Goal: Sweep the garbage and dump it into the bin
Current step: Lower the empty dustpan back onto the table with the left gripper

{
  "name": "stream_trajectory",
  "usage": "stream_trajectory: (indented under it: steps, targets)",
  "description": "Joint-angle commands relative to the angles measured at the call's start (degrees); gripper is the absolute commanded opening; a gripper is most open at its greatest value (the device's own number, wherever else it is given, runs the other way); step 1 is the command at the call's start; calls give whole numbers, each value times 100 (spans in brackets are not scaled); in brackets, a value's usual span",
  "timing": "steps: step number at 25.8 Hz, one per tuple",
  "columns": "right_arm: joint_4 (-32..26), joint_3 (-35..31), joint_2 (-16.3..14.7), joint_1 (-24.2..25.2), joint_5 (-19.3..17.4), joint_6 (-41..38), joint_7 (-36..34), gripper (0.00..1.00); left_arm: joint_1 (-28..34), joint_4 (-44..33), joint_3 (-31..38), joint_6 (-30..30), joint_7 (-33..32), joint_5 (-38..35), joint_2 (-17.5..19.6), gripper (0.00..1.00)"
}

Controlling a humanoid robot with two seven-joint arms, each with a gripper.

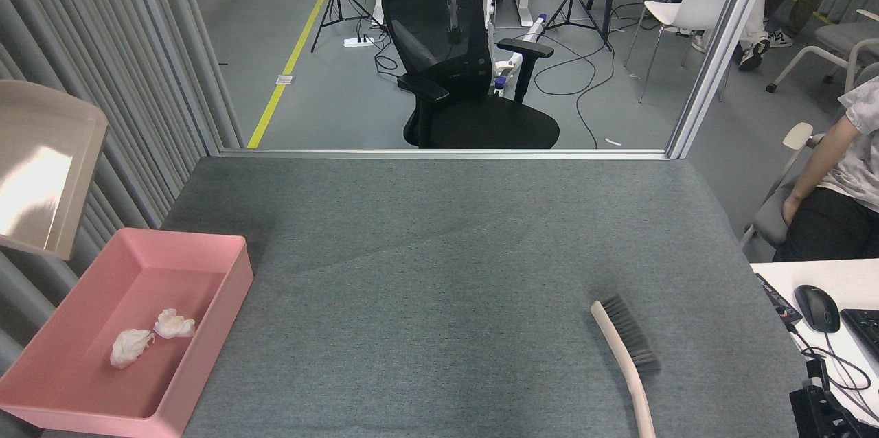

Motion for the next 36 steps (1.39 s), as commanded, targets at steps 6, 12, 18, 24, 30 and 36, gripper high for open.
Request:
stream_trajectory:
  steps: [6,12,18,24,30,36]
  targets:
    - [0,44,12,15,17,10,5,100,137,-1367,-694,1558,-161,1963,-1476,31]
    - [0,44,20,15,79,10,5,100,841,-1851,-1793,1471,-99,276,-3234,31]
    - [0,44,20,15,114,10,5,100,964,-1939,-2435,1260,32,-568,-3981,70]
    - [0,52,29,33,114,1,-4,100,990,-2220,-2452,961,358,-814,-3401,100]
    - [0,61,82,51,123,1,-4,100,1016,-2571,-1195,636,428,-1377,-2003,100]
    - [-132,290,73,323,149,-43,-30,100,2141,-3266,-413,486,507,-1676,-1063,100]
